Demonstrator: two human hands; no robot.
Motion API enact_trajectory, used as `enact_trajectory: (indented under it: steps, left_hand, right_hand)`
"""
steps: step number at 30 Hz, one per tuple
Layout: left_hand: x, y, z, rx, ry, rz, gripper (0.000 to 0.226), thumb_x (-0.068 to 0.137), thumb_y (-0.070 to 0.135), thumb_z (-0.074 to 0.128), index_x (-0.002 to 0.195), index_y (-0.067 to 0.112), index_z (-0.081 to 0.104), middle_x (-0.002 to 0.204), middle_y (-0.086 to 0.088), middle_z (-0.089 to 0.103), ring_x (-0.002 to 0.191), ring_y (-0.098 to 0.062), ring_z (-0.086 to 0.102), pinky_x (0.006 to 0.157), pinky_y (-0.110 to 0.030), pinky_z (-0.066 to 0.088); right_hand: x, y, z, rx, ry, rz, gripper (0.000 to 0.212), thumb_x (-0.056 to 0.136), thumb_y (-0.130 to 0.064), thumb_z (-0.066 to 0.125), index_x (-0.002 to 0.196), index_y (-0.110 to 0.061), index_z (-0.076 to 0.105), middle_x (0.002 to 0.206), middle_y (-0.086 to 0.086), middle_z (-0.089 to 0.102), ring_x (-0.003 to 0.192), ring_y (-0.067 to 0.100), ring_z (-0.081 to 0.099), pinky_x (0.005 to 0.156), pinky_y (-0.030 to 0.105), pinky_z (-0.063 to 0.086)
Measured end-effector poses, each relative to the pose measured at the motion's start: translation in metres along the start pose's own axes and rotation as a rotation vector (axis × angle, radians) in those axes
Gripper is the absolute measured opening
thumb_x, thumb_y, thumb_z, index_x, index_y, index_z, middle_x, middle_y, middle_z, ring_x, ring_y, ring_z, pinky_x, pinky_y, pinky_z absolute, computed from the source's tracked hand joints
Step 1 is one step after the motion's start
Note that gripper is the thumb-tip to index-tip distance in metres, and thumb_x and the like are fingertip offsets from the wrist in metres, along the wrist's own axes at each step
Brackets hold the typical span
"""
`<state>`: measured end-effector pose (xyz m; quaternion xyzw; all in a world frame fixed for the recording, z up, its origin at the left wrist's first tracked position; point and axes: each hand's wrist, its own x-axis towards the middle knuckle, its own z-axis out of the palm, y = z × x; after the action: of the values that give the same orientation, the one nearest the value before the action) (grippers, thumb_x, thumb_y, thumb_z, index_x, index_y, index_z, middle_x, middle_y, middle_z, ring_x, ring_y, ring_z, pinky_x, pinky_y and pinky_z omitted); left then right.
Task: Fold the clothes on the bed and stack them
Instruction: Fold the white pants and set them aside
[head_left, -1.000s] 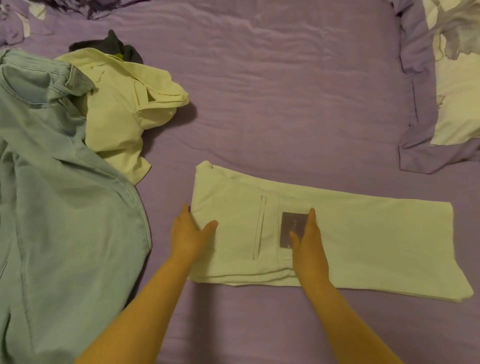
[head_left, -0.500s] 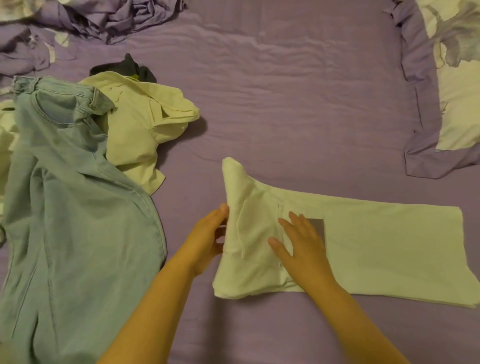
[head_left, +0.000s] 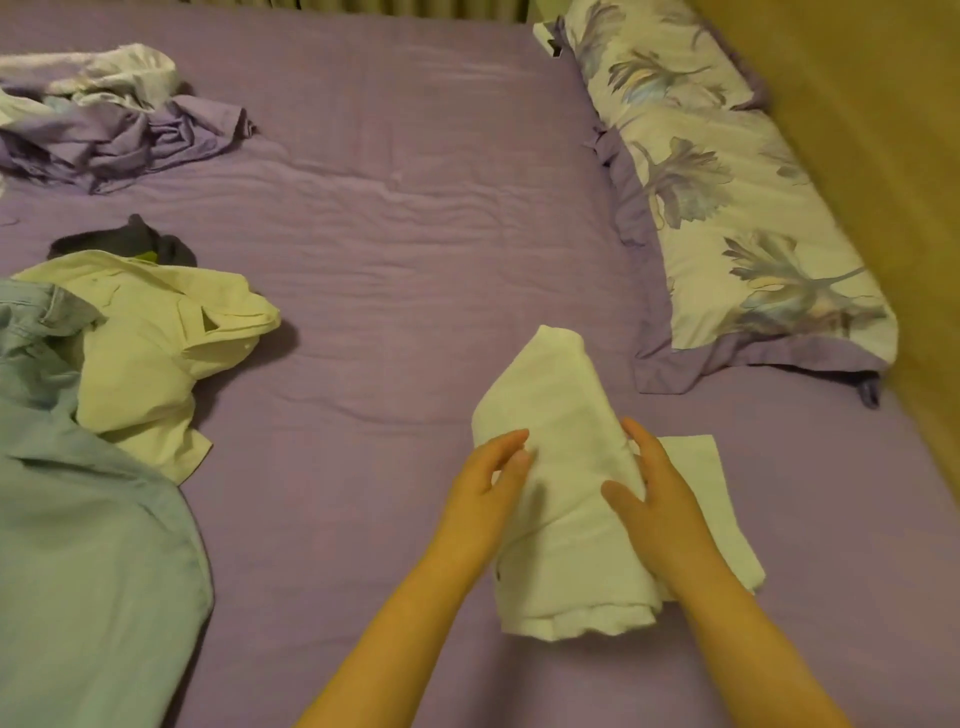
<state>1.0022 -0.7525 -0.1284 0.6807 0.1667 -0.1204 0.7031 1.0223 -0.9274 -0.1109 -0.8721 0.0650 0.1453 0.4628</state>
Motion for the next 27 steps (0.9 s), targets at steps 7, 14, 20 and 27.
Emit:
enact_trajectory:
  steps: [7, 14, 20, 27]
  left_hand:
    - [0.024, -0.074, 0.059, 0.935, -0.211, 0.148, 0.05, 0.102, 0.041, 0.029, 0.15, 0.031, 0.016, 0.157, 0.006, -0.001, 0.147, -0.022, -0.001, 0.116, -0.029, 0.005]
    - [0.043, -0.119, 0.115, 1.341, -0.356, 0.114, 0.053, 0.102, 0.042, 0.02, 0.151, 0.035, 0.002, 0.158, -0.004, -0.018, 0.145, -0.031, -0.016, 0.117, -0.05, -0.002]
    - [0.07, -0.142, 0.122, 1.49, -0.351, 0.218, 0.063, 0.095, 0.06, -0.002, 0.15, 0.034, 0.015, 0.159, -0.007, 0.01, 0.144, -0.035, 0.01, 0.107, -0.066, 0.024]
    - [0.074, -0.164, 0.121, 1.51, -0.321, 0.243, 0.064, 0.096, 0.064, 0.007, 0.152, 0.032, 0.012, 0.157, -0.008, 0.018, 0.146, -0.03, -0.005, 0.104, -0.059, 0.013]
  right_hand:
    - [0.028, 0.096, -0.078, -0.061, 0.075, 0.164, 0.061, 0.095, -0.002, 0.047, 0.148, -0.02, 0.025, 0.148, 0.005, 0.037, 0.131, 0.026, 0.039, 0.104, 0.035, 0.033]
    - [0.069, 0.182, -0.089, -0.029, 0.152, 0.292, 0.054, 0.095, -0.002, 0.047, 0.145, -0.014, 0.032, 0.144, 0.01, 0.043, 0.128, 0.029, 0.043, 0.1, 0.036, 0.036]
    - [0.081, 0.231, -0.093, -0.12, 0.154, 0.286, 0.057, 0.094, -0.011, 0.053, 0.146, -0.015, 0.03, 0.138, 0.009, 0.05, 0.121, 0.028, 0.05, 0.096, 0.038, 0.042]
    - [0.022, 0.262, -0.094, -0.217, 0.127, 0.001, 0.032, 0.087, -0.011, 0.064, 0.118, -0.01, 0.064, 0.13, -0.004, 0.05, 0.115, 0.008, 0.049, 0.093, 0.007, 0.034]
